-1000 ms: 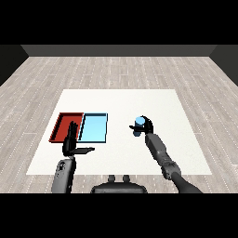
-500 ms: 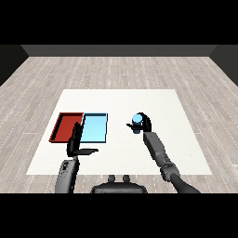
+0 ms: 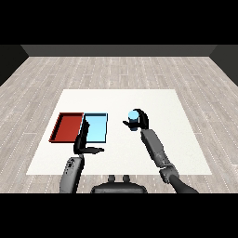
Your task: Pick the blue can and put it in the blue box
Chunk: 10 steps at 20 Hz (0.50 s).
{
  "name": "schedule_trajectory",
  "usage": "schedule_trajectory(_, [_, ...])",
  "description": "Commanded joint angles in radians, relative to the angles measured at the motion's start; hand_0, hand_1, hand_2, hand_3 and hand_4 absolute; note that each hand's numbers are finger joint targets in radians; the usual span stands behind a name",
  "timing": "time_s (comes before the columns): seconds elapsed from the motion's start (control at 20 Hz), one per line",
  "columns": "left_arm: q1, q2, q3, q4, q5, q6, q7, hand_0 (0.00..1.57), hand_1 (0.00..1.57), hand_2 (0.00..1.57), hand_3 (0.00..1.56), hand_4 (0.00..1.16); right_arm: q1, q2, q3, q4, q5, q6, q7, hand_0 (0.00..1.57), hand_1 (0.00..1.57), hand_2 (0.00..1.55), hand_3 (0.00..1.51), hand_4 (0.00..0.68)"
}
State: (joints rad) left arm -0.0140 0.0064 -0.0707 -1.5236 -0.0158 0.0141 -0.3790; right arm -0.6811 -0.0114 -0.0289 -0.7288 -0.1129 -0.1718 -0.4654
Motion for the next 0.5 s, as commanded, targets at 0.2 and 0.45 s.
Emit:
schedule_trajectory(0.2, [-0.041, -0.006, -0.050, -0.012, 0.009, 0.038, 0.052, 0.00, 0.00, 0.00, 0.00, 0.00, 0.121, 0.011, 0.066, -0.268, 0.030, -0.007, 0.111, 1.44, 1.44, 1.46, 1.35, 0.562])
schedule_trajectory(0.45, [-0.042, -0.006, -0.147, -0.014, 0.039, 0.097, 0.073, 0.00, 0.00, 0.00, 0.00, 0.00, 0.319, -0.005, 0.140, -0.532, 0.047, 0.021, 0.195, 1.44, 1.44, 1.46, 1.35, 0.562])
